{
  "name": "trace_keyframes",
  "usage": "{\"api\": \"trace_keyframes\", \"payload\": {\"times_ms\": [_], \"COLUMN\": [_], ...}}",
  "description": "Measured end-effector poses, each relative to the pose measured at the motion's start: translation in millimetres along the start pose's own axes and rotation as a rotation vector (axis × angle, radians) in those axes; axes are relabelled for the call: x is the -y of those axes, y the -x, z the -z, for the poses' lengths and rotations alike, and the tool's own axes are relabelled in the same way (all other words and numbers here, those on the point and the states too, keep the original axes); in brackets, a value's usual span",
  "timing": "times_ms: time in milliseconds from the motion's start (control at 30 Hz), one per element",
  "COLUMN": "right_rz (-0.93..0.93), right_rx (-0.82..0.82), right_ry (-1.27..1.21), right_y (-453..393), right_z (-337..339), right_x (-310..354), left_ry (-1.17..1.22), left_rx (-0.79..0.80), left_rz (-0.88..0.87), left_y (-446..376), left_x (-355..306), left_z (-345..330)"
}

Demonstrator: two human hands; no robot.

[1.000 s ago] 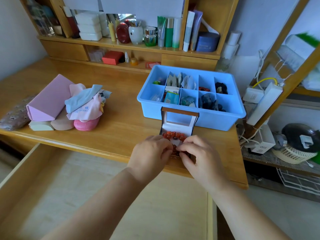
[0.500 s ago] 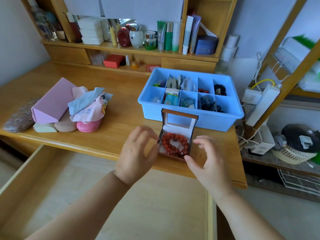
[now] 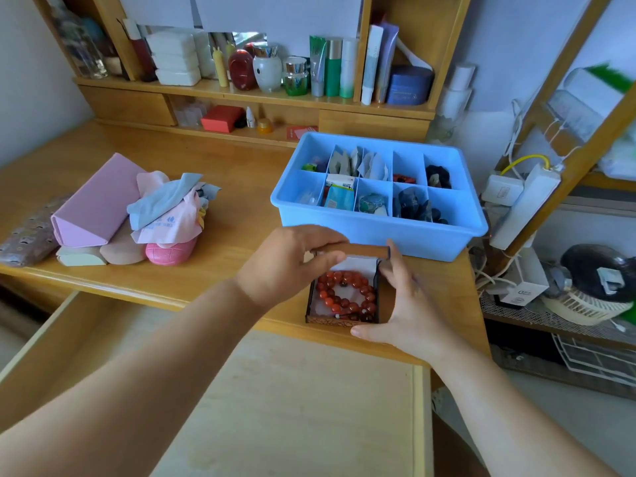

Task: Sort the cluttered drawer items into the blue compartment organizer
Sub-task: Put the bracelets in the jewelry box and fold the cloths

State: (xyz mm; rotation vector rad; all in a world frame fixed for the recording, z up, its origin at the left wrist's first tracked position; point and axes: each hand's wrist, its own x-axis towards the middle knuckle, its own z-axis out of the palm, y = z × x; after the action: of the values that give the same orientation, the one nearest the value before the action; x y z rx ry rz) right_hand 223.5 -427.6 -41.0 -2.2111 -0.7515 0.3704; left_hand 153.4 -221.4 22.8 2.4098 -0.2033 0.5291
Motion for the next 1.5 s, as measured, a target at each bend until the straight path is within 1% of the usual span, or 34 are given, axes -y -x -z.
{"api": "trace_keyframes", "payload": {"times_ms": [100,200,267,333,433,533,600,700,733,800,867,933,1000,1067,1133,1200,1267,1367,1500], "right_rz": [-0.008,-0.005,-0.020,-0.023,0.002,0.020,0.017,0.025,0.032,0.056,0.079,0.104,0.134,0.158,0.156,0.166,0.194,0.221,0.224], "right_rx": [0.001,0.018,0.030,0.050,0.074,0.064,0.039,0.016,0.018,0.035,0.060,0.077,0.053,-0.008,-0.053,-0.063,-0.037,-0.005,-0.010], "right_ry": [0.013,0.054,0.044,0.033,0.047,0.023,0.001,0.019,0.019,0.040,0.077,0.105,0.125,0.128,0.119,0.132,0.170,0.203,0.207], "right_y": [1,2,4,5,8,9,10,8,5,-4,-18,-33,-47,-57,-64,-66,-66,-66,-65], "right_z": [1,3,4,5,7,7,5,-5,-11,-24,-39,-56,-74,-89,-95,-96,-94,-91,-90], "right_x": [2,5,5,5,2,0,-1,5,9,20,34,50,64,74,77,75,71,67,70], "left_ry": [0.011,-0.086,-0.162,-0.180,-0.133,-0.079,-0.089,-0.059,-0.032,-0.041,-0.133,-0.288,-0.455,-0.560,-0.562,-0.579,-0.604,-0.563,-0.601], "left_rx": [-0.017,-0.044,-0.029,0.014,-0.010,-0.120,-0.142,-0.123,-0.142,-0.227,-0.303,-0.333,-0.279,-0.196,-0.157,-0.114,-0.060,0.031,0.110], "left_rz": [-0.031,-0.052,-0.119,-0.139,-0.043,0.186,0.300,0.303,0.298,0.291,0.296,0.248,0.156,0.131,0.172,0.212,0.252,0.329,0.331], "left_y": [27,42,50,59,66,71,77,92,96,103,109,114,116,115,108,98,83,58,28], "left_x": [-6,-8,-8,-7,-2,0,-2,-2,0,5,14,23,32,41,50,60,69,84,95], "left_z": [-10,-18,-24,-30,-32,-32,-36,-40,-39,-30,-16,-1,10,14,17,18,19,21,27]}}
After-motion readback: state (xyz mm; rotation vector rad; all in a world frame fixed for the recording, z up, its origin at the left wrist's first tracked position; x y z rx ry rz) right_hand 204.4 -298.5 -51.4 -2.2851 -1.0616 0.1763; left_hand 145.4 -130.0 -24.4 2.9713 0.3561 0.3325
